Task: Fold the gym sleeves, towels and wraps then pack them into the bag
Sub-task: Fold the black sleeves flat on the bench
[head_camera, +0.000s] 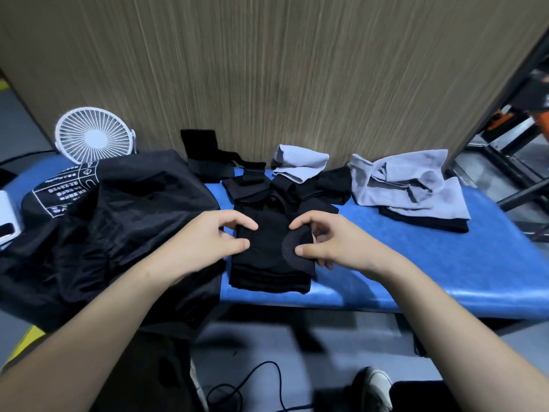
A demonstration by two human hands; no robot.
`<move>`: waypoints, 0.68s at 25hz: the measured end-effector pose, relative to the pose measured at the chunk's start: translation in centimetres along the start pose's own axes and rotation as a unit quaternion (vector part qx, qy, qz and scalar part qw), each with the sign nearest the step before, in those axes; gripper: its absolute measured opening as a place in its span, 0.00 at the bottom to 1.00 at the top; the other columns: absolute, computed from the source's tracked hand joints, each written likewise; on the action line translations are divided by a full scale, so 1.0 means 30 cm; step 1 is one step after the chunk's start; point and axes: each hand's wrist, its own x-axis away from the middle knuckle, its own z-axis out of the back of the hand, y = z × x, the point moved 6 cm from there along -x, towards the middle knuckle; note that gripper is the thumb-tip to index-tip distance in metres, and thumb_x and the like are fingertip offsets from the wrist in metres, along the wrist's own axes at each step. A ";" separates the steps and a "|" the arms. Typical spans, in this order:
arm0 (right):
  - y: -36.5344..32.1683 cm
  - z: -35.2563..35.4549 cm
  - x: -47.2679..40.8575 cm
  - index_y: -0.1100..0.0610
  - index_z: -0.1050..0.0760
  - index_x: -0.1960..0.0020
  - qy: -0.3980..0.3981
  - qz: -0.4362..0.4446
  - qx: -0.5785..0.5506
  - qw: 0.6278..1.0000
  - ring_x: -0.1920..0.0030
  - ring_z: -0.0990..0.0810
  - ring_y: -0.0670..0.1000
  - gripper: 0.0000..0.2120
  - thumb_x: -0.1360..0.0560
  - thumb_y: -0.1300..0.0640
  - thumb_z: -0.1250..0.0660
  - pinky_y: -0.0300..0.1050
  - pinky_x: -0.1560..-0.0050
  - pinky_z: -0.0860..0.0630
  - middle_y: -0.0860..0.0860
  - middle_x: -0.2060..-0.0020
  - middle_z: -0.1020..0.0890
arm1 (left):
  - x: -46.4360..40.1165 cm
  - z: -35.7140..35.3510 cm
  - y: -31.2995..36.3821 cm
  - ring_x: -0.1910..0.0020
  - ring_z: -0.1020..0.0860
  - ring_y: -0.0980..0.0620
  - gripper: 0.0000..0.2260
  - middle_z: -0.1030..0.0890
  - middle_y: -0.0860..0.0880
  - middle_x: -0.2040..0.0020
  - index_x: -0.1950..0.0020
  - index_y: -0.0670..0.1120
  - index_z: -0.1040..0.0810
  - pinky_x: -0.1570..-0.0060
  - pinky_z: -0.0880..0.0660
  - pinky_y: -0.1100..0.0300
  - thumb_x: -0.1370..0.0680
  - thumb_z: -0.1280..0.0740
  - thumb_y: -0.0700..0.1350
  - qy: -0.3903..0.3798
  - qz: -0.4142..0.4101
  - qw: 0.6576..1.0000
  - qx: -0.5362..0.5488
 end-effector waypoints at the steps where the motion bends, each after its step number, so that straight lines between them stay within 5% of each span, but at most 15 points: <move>1: 0.004 0.000 -0.001 0.51 0.22 0.43 -0.006 0.002 0.013 1.000 0.72 0.27 0.49 0.15 0.27 0.62 0.26 0.42 0.71 0.29 0.50 0.70 0.29 | 0.002 0.002 -0.003 0.68 0.30 0.56 0.11 0.23 0.53 0.65 0.48 0.60 0.18 0.59 0.31 0.61 0.25 0.27 0.45 -0.001 -0.009 1.000 -0.013; 4: 0.026 -0.023 -0.006 0.47 0.23 0.41 -0.025 0.017 0.144 0.989 0.69 0.30 0.41 0.17 0.28 0.55 0.24 0.33 0.63 0.31 0.48 0.66 0.27 | 0.005 -0.002 -0.024 0.66 0.27 0.58 0.11 0.23 0.53 0.51 0.48 0.63 0.19 0.52 0.26 0.62 0.25 0.27 0.48 0.000 -0.033 0.996 -0.088; 8: 0.012 0.019 -0.004 0.44 0.23 0.41 0.015 0.077 0.135 0.988 0.60 0.27 0.42 0.17 0.28 0.52 0.24 0.32 0.54 0.31 0.49 0.57 0.27 | 0.019 0.024 0.000 0.58 0.26 0.57 0.12 0.27 0.57 0.50 0.45 0.65 0.20 0.50 0.29 0.65 0.25 0.28 0.49 0.061 -0.100 0.987 -0.108; 12: 0.002 0.020 0.015 0.40 0.27 0.38 0.033 0.157 0.266 0.950 0.45 0.29 0.46 0.22 0.30 0.44 0.27 0.43 0.46 0.25 0.45 0.45 0.33 | 0.011 0.021 0.048 0.44 0.30 0.60 0.17 0.31 0.64 0.43 0.40 0.64 0.24 0.43 0.31 0.62 0.27 0.35 0.64 0.069 -0.172 0.947 -0.262; 17: 0.046 -0.005 0.001 0.41 0.31 0.34 -0.007 0.108 0.313 0.944 0.48 0.25 0.47 0.27 0.30 0.39 0.28 0.52 0.47 0.22 0.40 0.43 0.36 | -0.032 -0.013 0.009 0.46 0.32 0.62 0.24 0.32 0.67 0.42 0.38 0.66 0.29 0.40 0.31 0.57 0.30 0.41 0.73 0.008 -0.144 0.932 -0.333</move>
